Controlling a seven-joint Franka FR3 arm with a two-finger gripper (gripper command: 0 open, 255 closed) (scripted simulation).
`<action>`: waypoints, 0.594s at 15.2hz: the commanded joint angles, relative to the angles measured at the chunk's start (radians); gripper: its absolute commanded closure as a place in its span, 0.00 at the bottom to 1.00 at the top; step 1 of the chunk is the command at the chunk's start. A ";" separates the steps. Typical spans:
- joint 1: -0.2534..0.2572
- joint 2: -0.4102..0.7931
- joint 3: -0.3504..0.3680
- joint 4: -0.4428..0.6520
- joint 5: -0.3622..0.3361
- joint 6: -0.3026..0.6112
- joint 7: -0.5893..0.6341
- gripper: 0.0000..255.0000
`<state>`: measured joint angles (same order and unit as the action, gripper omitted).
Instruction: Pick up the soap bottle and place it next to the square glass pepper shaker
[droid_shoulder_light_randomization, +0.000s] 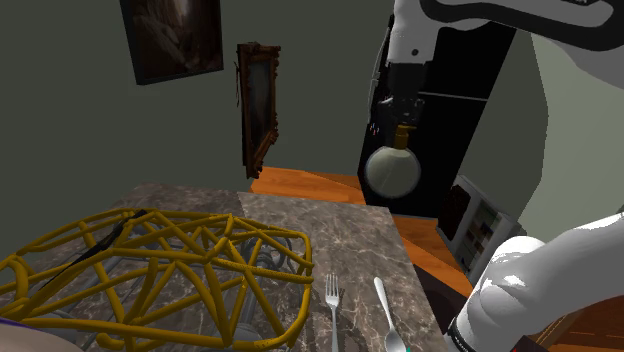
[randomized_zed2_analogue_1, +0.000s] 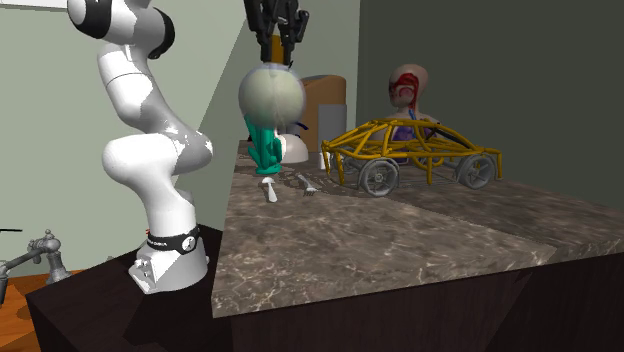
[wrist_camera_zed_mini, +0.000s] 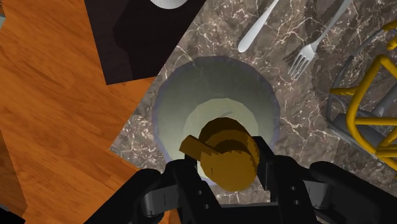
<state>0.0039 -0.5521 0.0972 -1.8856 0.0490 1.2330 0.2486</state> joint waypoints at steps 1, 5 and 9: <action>0.000 0.016 0.001 0.044 -0.001 -0.027 0.002 1.00; -0.002 0.048 0.001 0.129 -0.002 -0.081 0.004 1.00; -0.003 0.078 0.001 0.204 -0.004 -0.127 0.007 1.00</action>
<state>0.0012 -0.4782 0.0983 -1.6935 0.0453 1.1147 0.2548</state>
